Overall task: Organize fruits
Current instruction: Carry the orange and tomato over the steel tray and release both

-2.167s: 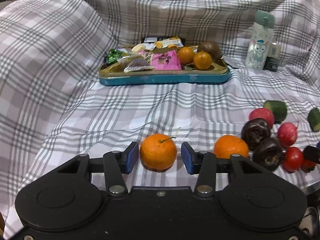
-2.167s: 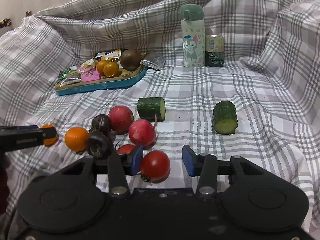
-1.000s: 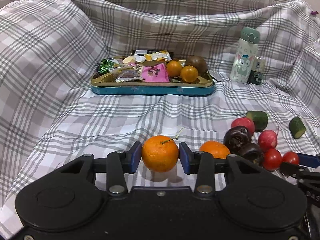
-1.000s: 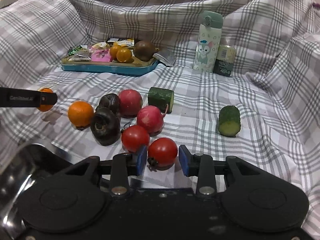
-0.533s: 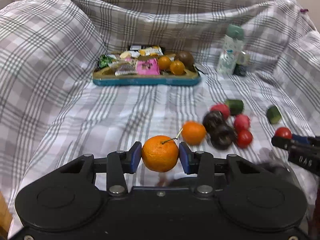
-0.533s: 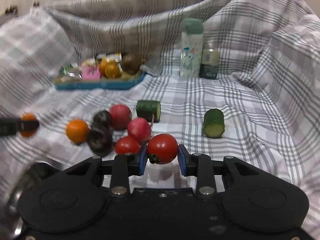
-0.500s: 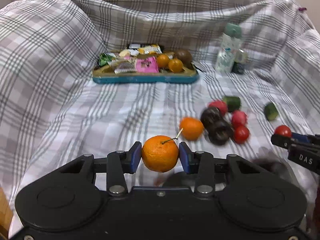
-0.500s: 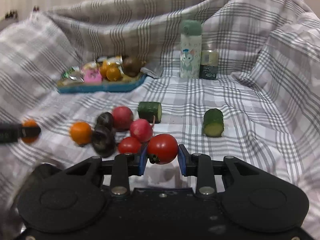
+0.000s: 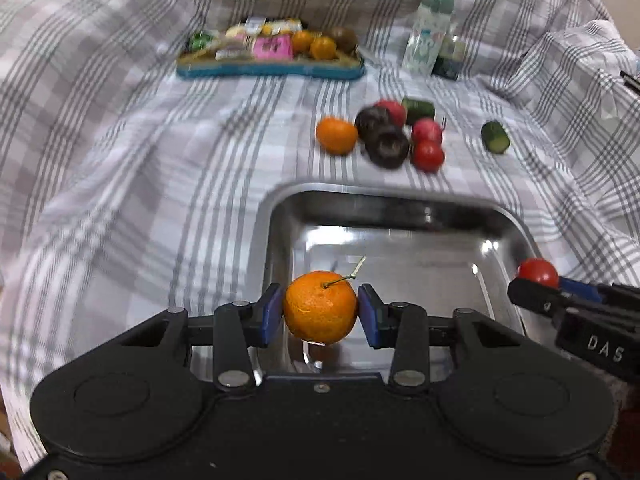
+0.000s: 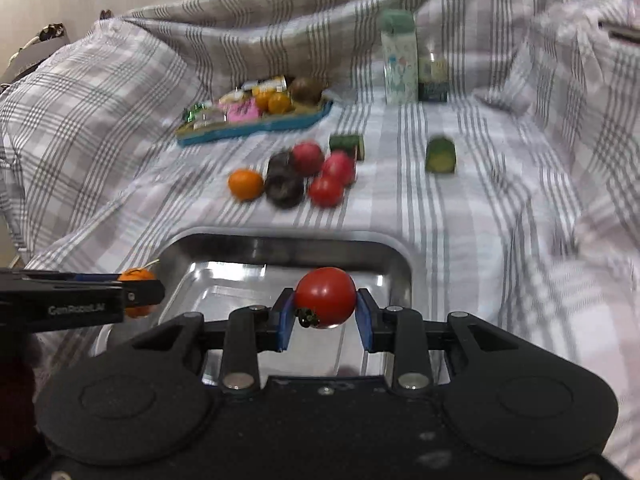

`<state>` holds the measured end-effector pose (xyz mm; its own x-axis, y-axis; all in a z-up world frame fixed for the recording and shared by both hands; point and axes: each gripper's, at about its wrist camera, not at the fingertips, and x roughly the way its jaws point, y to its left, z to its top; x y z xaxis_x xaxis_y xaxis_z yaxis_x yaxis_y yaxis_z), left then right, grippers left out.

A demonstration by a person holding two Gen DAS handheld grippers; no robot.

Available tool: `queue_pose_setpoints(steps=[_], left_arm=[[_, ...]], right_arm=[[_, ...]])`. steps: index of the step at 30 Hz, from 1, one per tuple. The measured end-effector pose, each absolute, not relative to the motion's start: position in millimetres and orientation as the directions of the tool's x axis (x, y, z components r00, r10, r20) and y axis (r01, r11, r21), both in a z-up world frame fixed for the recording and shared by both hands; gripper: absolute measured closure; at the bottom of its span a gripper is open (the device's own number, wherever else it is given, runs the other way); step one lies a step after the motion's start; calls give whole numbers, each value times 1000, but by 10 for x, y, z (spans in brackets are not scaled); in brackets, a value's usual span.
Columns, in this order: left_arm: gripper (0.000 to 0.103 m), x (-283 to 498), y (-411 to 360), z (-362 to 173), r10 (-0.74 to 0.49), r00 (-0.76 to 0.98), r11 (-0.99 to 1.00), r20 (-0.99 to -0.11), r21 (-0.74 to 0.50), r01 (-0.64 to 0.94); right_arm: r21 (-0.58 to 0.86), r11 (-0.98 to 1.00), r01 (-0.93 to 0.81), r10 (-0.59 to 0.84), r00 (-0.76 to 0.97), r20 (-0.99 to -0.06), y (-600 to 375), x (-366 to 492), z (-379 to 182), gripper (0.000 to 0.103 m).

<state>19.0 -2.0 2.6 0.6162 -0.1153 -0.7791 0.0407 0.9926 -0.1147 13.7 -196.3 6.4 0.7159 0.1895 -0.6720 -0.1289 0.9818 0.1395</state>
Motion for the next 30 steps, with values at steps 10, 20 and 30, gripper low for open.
queue_pose_setpoints(steps=[10, 20, 30], left_arm=[[54, 100, -161, -44, -106, 620, 994, -777, -69, 83], [54, 67, -189, 17, -108, 655, 994, -748, -67, 88], [54, 81, -205, 43, -100, 657, 995, -747, -59, 85]], right_arm=[[110, 984, -139, 175, 655, -735, -1855, 15, -90, 69], [123, 984, -131, 179, 648, -741, -1877, 53, -97, 68], [126, 984, -126, 178, 671, -719, -1883, 35, -72, 68]])
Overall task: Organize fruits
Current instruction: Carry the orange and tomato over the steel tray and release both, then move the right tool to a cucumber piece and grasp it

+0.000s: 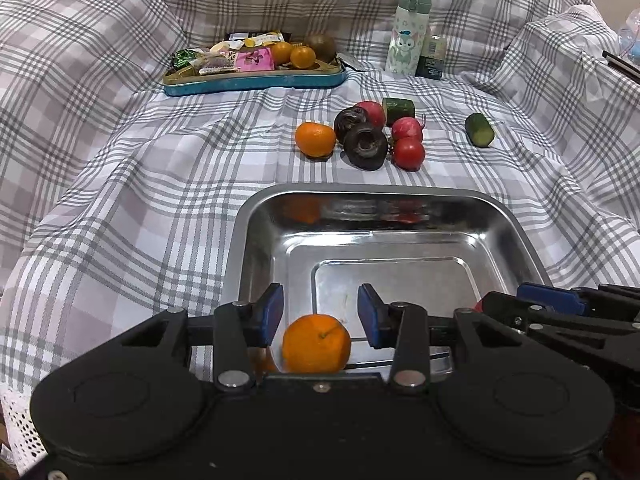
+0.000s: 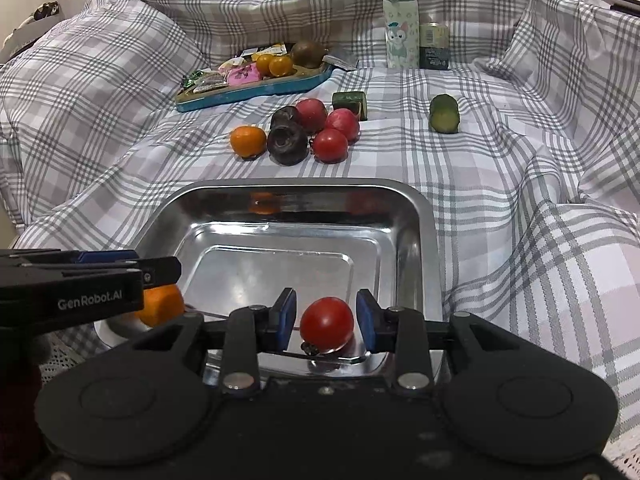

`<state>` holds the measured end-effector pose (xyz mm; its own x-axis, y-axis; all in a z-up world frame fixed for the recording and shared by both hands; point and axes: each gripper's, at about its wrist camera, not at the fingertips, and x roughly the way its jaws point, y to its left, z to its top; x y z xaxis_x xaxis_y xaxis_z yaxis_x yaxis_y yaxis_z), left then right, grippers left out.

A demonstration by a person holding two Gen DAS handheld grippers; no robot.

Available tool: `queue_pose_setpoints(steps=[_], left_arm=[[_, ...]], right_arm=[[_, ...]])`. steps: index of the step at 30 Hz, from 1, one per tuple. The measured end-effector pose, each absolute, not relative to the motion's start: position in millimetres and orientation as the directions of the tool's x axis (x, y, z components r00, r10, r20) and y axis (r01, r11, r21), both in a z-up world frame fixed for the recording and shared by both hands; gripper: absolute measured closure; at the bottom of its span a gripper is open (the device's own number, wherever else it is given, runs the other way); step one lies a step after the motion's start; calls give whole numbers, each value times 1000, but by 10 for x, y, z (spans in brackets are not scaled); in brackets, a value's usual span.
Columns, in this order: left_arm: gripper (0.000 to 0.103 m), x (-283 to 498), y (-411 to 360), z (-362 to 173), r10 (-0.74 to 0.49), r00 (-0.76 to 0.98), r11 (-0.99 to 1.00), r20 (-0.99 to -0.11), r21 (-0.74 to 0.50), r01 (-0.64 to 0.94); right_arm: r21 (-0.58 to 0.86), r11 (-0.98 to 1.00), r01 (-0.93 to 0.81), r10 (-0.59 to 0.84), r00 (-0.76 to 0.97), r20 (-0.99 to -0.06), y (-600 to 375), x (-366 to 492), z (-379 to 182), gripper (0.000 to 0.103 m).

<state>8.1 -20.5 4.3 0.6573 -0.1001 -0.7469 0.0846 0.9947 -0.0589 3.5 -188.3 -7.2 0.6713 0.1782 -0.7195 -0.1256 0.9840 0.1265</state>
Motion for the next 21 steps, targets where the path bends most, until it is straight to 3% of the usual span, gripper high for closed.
queue_pose_setpoints(steps=[21], left_arm=[[54, 285, -189, 159, -71, 690, 996, -720, -14, 88]], right_arm=[[92, 988, -126, 155, 714, -683, -1897, 161, 8, 68]])
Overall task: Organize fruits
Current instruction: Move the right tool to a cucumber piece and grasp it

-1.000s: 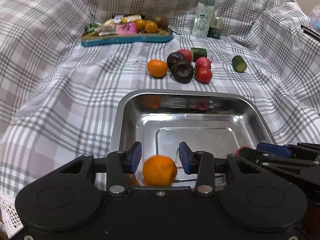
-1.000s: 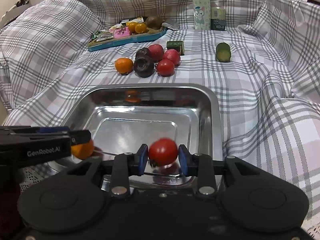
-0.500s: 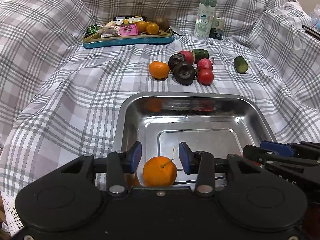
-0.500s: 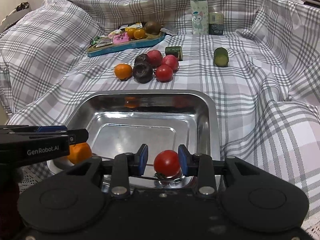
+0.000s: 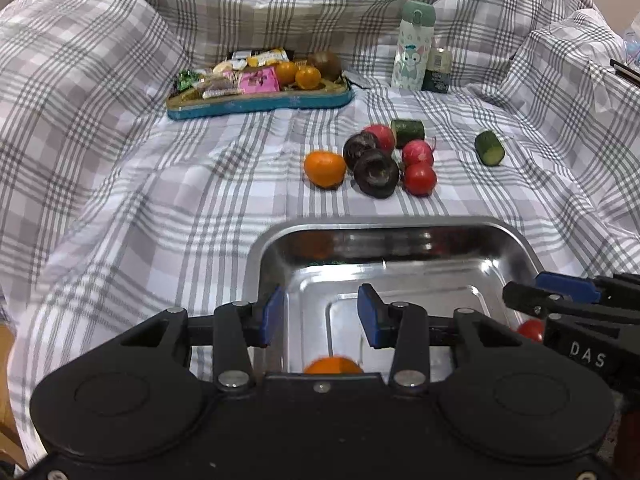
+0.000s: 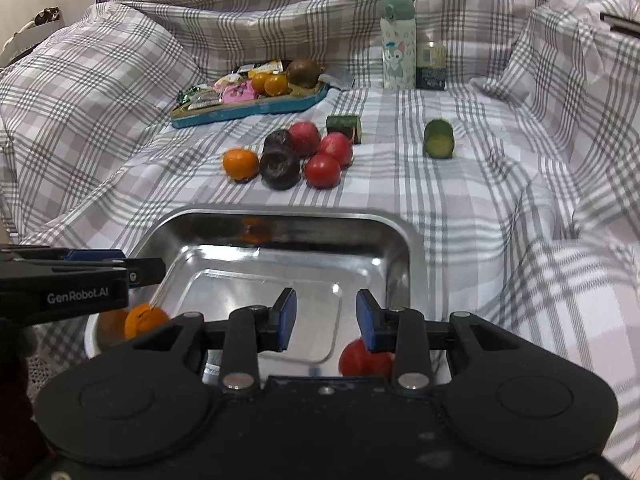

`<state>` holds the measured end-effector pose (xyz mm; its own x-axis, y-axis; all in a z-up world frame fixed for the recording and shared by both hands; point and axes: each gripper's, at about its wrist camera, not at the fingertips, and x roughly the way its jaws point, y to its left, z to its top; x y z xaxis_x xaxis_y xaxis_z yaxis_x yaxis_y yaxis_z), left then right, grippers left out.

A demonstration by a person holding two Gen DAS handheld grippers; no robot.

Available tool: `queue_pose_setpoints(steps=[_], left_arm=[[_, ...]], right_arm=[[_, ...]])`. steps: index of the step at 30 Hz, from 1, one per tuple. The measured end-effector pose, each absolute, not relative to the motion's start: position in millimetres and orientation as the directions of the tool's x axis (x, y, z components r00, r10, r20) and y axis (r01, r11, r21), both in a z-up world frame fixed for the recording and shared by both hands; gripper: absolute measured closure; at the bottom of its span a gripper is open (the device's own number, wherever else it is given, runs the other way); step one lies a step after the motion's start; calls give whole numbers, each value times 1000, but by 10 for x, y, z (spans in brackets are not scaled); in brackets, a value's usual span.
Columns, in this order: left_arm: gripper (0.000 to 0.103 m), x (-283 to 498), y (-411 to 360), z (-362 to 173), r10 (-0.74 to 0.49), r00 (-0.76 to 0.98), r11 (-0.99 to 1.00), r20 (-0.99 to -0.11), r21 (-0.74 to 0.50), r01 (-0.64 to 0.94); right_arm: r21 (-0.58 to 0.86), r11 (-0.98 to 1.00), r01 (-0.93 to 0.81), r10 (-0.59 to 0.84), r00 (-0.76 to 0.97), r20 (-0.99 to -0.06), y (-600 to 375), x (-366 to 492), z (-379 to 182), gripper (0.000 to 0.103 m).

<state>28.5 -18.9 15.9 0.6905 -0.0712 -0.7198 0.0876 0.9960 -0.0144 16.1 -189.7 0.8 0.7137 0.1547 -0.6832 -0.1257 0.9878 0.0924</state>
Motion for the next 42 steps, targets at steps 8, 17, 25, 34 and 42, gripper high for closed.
queue_pose_setpoints(steps=[8, 17, 25, 34, 42], left_arm=[[54, 542, -189, 254, -51, 736, 994, -675, 33, 99], [54, 996, -134, 226, -55, 739, 995, -672, 24, 96], [54, 1298, -49, 129, -74, 723, 994, -686, 9, 109], [54, 1435, -111, 20, -98, 695, 986, -713, 28, 167], [54, 1474, -185, -82, -109, 672, 980, -732, 34, 195]], right_arm=[[42, 992, -117, 117, 764, -635, -1991, 426, 107, 68], [10, 998, -59, 53, 802, -595, -2164, 957, 170, 68], [-34, 999, 3, -22, 823, -567, -2277, 1447, 145, 68], [-31, 998, 63, -70, 834, -547, -2373, 1861, 100, 68], [-9, 994, 109, -96, 833, -546, -2462, 2130, 79, 68]])
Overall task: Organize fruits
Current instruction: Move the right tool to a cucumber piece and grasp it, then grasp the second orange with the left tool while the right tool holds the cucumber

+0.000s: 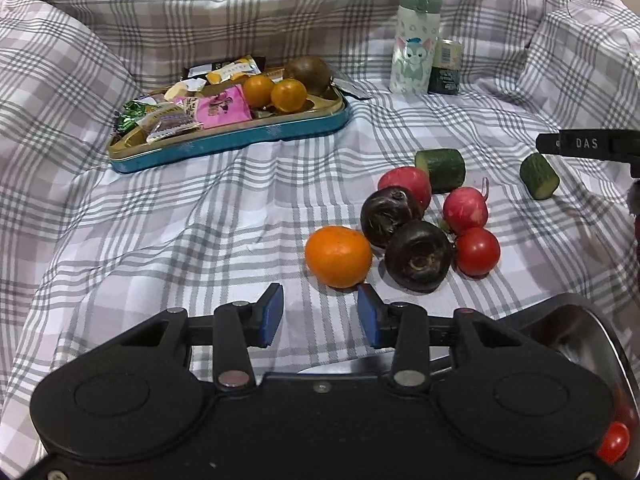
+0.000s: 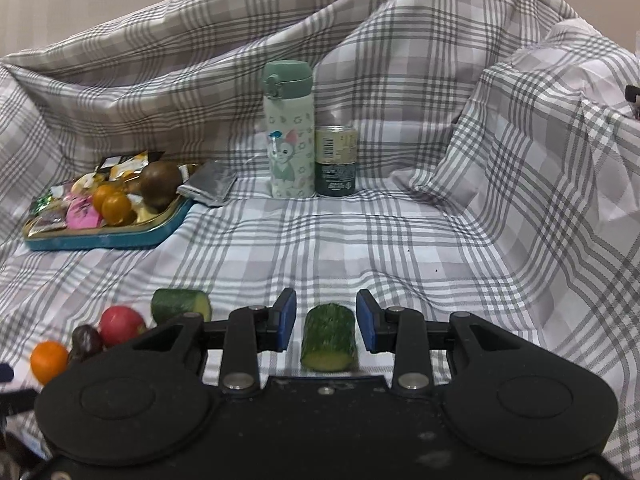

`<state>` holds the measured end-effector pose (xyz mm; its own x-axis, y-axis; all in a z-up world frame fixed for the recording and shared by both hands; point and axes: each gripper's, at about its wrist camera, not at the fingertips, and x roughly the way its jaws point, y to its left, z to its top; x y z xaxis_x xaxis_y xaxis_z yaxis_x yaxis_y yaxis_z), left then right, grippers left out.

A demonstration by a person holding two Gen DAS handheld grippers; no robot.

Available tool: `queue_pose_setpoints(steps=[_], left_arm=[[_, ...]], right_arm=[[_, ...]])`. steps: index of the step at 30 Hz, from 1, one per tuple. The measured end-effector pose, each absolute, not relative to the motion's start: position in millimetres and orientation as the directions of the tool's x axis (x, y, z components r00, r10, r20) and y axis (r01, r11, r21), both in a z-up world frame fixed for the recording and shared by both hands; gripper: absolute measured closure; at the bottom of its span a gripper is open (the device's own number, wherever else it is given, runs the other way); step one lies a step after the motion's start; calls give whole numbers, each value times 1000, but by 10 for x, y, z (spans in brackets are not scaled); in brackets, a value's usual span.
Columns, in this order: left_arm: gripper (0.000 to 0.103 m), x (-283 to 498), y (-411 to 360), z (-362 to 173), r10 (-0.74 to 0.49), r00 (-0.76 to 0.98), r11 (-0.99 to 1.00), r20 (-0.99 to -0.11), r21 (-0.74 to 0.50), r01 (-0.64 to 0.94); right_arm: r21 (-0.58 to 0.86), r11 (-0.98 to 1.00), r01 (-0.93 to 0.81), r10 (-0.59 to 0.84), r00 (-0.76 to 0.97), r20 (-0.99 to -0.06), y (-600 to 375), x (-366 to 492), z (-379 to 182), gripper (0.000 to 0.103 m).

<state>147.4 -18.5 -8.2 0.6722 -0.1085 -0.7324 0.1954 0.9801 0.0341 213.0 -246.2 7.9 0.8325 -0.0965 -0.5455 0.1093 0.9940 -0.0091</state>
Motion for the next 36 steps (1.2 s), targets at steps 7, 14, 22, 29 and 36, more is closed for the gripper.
queue_pose_setpoints(steps=[7, 14, 22, 29, 36], left_arm=[[53, 1601, -217, -114, -100, 664, 981, -741, 37, 189], [53, 1759, -269, -62, -99, 671, 980, -735, 46, 195], [49, 1996, -195, 61, -79, 692, 986, -718, 47, 162], [49, 2009, 80, 143, -32, 709, 998, -704, 20, 64], [51, 1985, 232, 181, 22, 722, 1000, -691, 25, -7]], right_arm=[[28, 988, 151, -109, 818, -565, -2571, 2199, 9, 68], [28, 987, 157, -114, 818, -564, -2587, 2202, -13, 68], [20, 990, 137, -103, 825, -555, -2550, 2179, -12, 68], [32, 989, 141, -100, 825, -556, -2573, 2176, -14, 68], [35, 989, 141, -98, 826, -555, -2560, 2175, -14, 68]])
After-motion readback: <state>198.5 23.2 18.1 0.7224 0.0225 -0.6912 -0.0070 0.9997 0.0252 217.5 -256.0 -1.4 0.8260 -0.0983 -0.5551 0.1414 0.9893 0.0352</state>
